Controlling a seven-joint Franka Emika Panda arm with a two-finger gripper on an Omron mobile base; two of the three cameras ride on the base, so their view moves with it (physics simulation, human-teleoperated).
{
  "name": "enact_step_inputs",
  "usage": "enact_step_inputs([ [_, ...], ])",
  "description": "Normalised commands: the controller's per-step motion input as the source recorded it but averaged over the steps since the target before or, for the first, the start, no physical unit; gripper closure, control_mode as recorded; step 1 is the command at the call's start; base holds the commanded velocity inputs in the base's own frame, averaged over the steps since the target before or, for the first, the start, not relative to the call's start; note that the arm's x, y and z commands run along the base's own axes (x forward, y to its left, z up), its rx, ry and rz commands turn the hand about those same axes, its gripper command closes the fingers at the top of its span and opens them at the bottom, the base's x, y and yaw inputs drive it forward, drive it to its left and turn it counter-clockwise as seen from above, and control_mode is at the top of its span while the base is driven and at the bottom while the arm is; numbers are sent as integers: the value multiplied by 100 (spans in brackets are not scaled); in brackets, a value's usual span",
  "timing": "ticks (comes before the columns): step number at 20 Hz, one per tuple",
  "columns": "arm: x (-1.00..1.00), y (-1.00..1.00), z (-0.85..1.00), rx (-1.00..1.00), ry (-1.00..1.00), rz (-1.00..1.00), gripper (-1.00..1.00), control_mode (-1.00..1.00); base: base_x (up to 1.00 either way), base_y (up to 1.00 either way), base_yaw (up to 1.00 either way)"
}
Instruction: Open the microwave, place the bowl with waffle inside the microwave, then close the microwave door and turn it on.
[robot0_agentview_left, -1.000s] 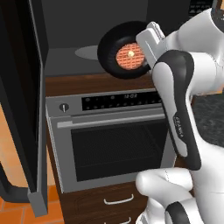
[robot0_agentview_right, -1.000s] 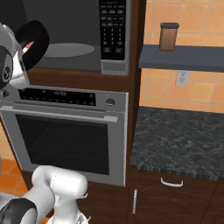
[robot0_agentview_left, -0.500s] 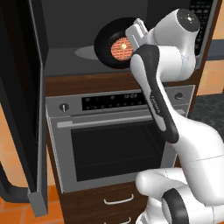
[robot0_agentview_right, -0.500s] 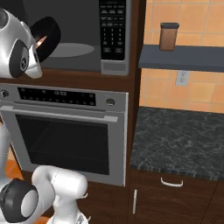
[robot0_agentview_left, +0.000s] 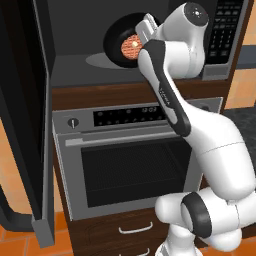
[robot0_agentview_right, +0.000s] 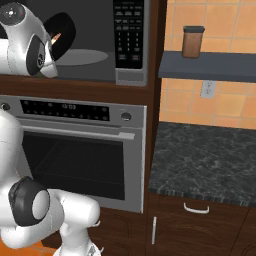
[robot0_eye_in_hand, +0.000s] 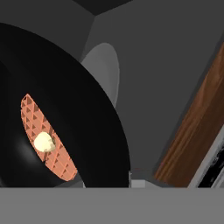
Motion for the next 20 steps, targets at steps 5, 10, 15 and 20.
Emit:
enact_step_inputs([
  [5,47,0,0,-7,9,-1,100,-100,0,0,0],
  [10,27,0,0,-9,8,0,100,-100,0,0,0],
  [15,29,0,0,-5,1,0,100,-100,0,0,0],
  [20,35,3,-6,-5,1,0,100,-100,0,0,0],
])
